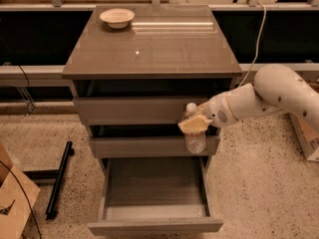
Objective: Pick water bottle from bottom drawer and place on counter
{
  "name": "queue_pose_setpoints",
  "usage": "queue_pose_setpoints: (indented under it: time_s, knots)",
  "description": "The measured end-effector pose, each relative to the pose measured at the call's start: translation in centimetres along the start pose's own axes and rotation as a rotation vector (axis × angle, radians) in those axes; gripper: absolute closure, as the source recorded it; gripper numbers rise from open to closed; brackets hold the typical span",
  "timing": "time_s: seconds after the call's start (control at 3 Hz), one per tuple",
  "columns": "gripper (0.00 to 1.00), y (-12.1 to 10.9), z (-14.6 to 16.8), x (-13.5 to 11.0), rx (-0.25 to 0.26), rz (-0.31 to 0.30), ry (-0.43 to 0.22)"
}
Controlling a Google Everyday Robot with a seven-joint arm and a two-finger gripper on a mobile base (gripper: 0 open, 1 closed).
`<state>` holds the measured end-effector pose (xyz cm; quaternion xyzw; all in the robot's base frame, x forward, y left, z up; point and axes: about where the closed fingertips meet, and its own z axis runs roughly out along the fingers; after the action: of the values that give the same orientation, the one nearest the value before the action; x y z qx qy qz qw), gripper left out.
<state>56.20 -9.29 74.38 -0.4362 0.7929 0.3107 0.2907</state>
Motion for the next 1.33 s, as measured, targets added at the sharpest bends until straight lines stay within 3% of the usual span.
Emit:
queue_pose_setpoints:
  time_s: [0.33, 0.67, 1.0, 1.33]
  knots:
    - [1.00, 0.5, -3.9, -5.5, -0.029, -0.085, -0.072]
    - [1.00, 1.2, -9.3, -14.3, -0.005, -0.219, -0.138]
    - [1.00, 1.3, -9.1, -14.1, -0.008, -0.218, -0.135]
    - [1.00, 0.1, -9.9, -15.2, 0.069, -0.235, -0.161]
